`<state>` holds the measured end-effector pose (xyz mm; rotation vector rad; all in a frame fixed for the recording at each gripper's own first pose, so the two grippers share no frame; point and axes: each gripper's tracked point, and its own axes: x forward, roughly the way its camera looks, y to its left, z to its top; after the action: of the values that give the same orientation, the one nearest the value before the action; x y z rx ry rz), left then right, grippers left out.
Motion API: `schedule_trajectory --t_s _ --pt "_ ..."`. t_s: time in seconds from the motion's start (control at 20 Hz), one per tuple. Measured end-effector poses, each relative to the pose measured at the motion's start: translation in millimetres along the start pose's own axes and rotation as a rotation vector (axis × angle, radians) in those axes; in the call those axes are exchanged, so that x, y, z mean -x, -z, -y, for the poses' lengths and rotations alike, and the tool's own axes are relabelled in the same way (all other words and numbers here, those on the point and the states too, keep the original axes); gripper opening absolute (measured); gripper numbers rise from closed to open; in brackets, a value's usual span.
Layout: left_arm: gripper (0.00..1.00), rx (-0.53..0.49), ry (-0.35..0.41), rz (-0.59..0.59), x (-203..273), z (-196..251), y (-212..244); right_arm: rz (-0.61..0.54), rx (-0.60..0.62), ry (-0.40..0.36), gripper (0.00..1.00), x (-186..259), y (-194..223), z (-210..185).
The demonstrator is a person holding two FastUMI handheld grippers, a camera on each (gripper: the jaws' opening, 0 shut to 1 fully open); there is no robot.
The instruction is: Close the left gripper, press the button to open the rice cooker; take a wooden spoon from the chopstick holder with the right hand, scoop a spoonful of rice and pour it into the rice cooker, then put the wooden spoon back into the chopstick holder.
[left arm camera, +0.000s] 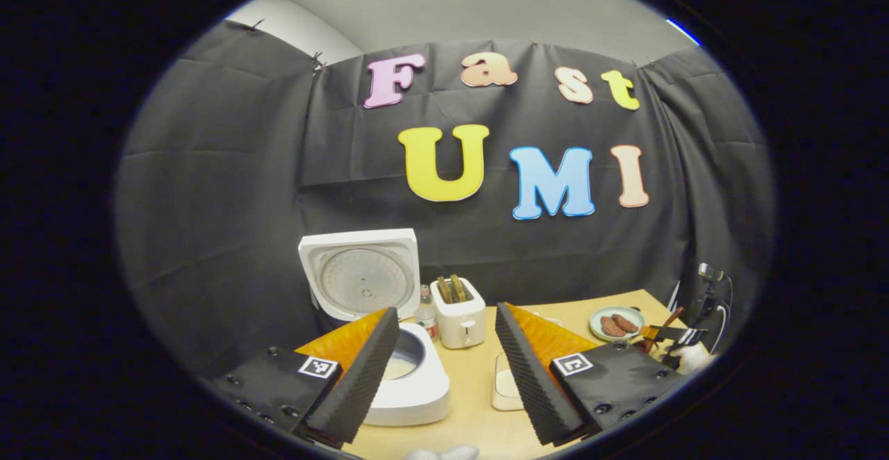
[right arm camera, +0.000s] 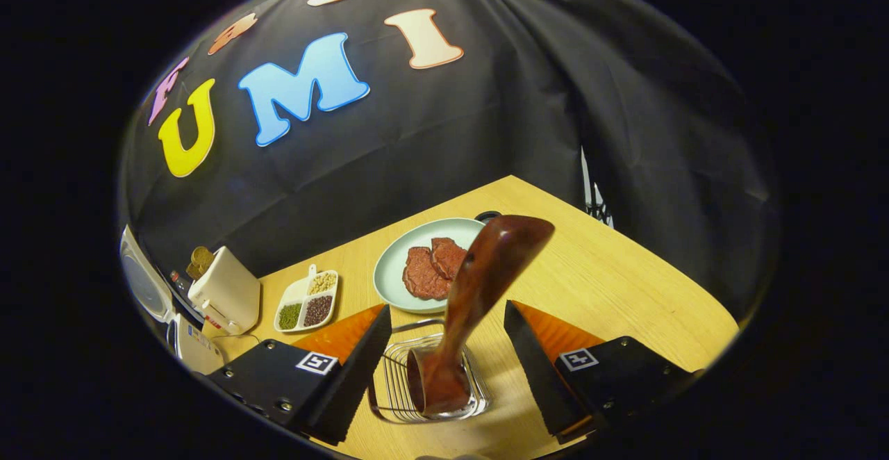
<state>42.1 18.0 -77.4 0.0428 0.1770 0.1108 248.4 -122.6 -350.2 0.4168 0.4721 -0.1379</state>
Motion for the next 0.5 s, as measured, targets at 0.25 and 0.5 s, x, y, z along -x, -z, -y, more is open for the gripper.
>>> schedule_trajectory --t_s 0.25,0.5 --pt "0.96 -0.008 -0.021 -0.017 -2 -6 5 0.02 -0.061 0.028 0.25 -6 -15 4" --pt "0.96 0.003 -0.014 -0.024 -2 -10 12 0.04 0.043 0.005 0.15 16 -30 -12"
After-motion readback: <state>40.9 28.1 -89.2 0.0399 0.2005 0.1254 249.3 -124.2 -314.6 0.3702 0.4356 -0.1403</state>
